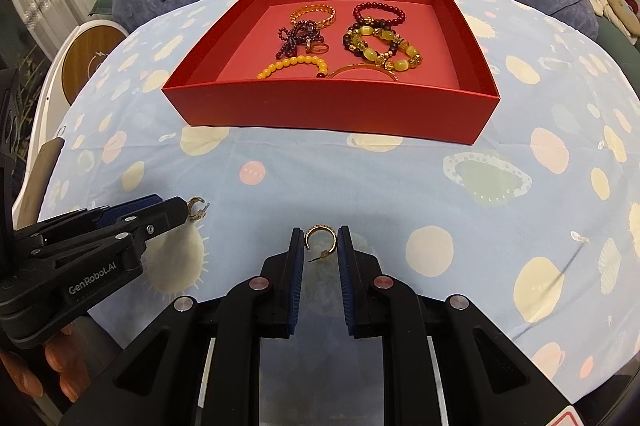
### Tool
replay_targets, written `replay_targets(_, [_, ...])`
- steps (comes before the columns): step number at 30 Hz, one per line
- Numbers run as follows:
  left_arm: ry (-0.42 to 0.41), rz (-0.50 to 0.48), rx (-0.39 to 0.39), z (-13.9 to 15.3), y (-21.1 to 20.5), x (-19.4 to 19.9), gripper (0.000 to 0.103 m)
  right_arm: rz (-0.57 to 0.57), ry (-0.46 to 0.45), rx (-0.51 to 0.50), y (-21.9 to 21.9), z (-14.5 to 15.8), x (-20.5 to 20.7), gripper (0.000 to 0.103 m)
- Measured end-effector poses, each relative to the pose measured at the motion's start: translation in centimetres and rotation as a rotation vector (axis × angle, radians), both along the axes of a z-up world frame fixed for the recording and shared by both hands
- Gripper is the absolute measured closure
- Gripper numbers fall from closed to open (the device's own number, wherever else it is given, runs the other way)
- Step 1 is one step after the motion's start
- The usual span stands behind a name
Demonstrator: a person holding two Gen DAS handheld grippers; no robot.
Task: Organize jewelry
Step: 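Carry both earrings into the red box and open both tools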
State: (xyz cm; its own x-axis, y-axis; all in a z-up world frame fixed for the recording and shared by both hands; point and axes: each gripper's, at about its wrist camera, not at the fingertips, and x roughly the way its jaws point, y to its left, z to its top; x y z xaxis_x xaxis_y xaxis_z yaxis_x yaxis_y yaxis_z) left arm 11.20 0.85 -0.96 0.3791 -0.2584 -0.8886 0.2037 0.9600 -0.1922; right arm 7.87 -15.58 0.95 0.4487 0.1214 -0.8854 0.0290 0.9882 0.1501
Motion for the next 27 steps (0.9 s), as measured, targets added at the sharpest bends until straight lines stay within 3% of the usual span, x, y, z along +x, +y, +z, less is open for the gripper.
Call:
replay_targets(10, [0.005, -0.061, 0.022, -0.8, -1.9, -0.1, 0.071, -0.003, 0.002, 0.001, 0.0, 0.0, 0.0, 0.087])
replay_targets(14, [-0.002, -0.052, 0.026, -0.9, -1.8, 0.2, 0.085, -0.003, 0.003, 0.001, 0.0, 0.0, 0.0, 0.087])
replay_targets(27, [-0.008, -0.059, 0.005, 0.4, -1.9, -0.2, 0.086, -0.003, -0.024, 0.010, -0.4, 1.2, -0.2, 0.087])
